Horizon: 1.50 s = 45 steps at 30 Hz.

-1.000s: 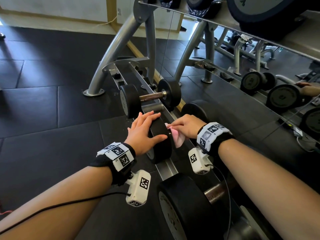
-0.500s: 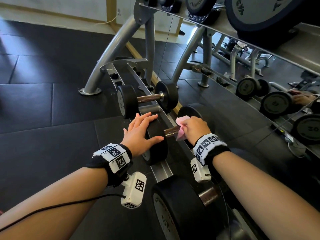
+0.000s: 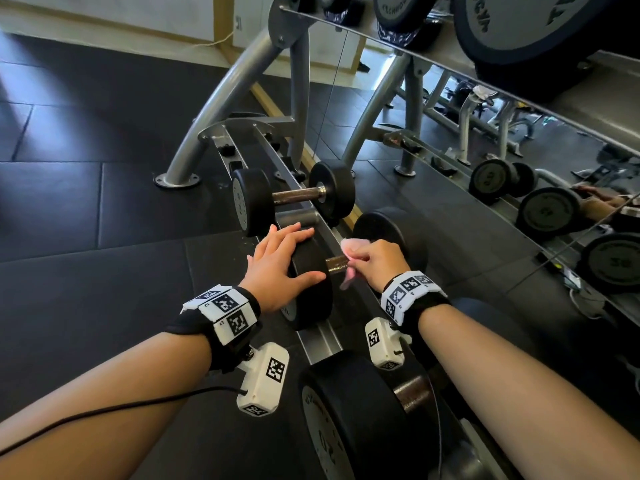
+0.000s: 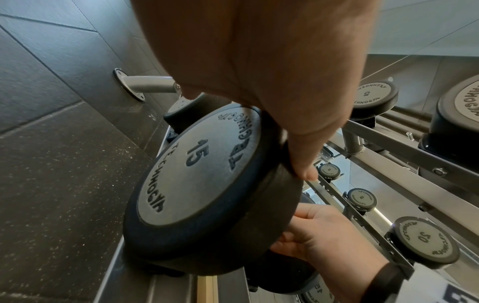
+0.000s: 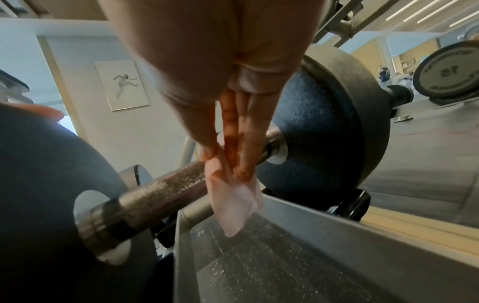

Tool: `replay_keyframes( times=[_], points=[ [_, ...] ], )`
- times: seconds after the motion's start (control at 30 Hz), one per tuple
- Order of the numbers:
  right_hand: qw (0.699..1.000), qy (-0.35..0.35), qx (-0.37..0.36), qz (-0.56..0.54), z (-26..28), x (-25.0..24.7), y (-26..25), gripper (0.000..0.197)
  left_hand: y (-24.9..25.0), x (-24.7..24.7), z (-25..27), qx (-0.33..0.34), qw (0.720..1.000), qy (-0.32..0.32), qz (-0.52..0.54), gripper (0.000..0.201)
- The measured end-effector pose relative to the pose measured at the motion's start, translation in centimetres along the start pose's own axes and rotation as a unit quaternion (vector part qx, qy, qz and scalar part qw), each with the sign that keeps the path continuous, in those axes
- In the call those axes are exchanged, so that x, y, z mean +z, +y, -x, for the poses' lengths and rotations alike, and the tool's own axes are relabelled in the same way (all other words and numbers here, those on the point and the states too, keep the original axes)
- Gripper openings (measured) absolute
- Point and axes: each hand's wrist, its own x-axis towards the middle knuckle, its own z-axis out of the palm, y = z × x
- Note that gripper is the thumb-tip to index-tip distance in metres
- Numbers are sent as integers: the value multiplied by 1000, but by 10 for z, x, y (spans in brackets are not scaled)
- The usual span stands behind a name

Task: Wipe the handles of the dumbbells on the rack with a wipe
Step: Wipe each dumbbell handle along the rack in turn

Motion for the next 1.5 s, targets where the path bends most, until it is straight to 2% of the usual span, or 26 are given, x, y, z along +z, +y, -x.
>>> replay_keyframes(
  times=[0.13, 0.27, 0.43, 0.57, 0.7, 0.73, 0.83, 0.9, 1.0, 1.13, 1.2, 1.27, 1.3, 1.4, 1.43, 1.5],
  points=[
    [996, -41, 16, -73, 3, -2, -5, 12, 1, 0, 0, 3, 1000, 0, -3, 77],
    [990, 14, 68, -126, 0, -14, 2, 16, 0, 0, 0, 2, 1000, -2, -2, 77],
    [998, -34, -4, -44, 9, 0, -13, 11, 0, 0, 0, 4, 1000, -3, -9, 77],
    [994, -77, 11, -83, 6, -7, -17, 17, -1, -1, 0, 6, 1000, -6, -11, 77],
    [983, -29, 37, -175, 6, -12, -9, 21, -1, -2, -1, 11, 1000, -11, -15, 77],
    [984, -23, 35, -174, 7, -10, -9, 21, -2, -1, -1, 12, 1000, -10, -17, 77],
    [997, -52, 10, -59, 5, -3, -13, 9, -3, -2, -1, 12, 999, -16, -28, 78],
    [997, -64, 12, -46, 2, -2, -16, 11, -3, -3, -2, 8, 999, -25, -35, 79],
    [996, -65, 8, -65, 2, -1, -17, 12, -2, -6, -2, 4, 998, -32, -47, 80],
    [980, -131, 11, -152, 7, 0, -24, 14, 4, -9, -1, -6, 996, -39, -79, 83],
    [974, -97, 39, -203, 8, -4, -23, 17, 9, -12, -3, -17, 992, -48, -117, 85],
    [971, -67, 85, -212, 10, -9, -19, 19, 14, -17, -5, -30, 988, -50, -145, 93],
    [967, -84, 101, -218, 12, -11, -18, 20, 17, -20, -9, -45, 987, -49, -143, 101],
    [955, -195, 91, -202, 18, -14, -19, 17, 27, -26, -28, -125, 983, -65, -121, 131],
    [953, -200, 93, -209, 18, -16, -19, 15, 30, -27, -34, -142, 976, -84, -144, 135],
    [934, -151, 148, -287, 20, -24, -17, 11, 34, -27, -40, -152, 960, -124, -199, 133]
  ],
)
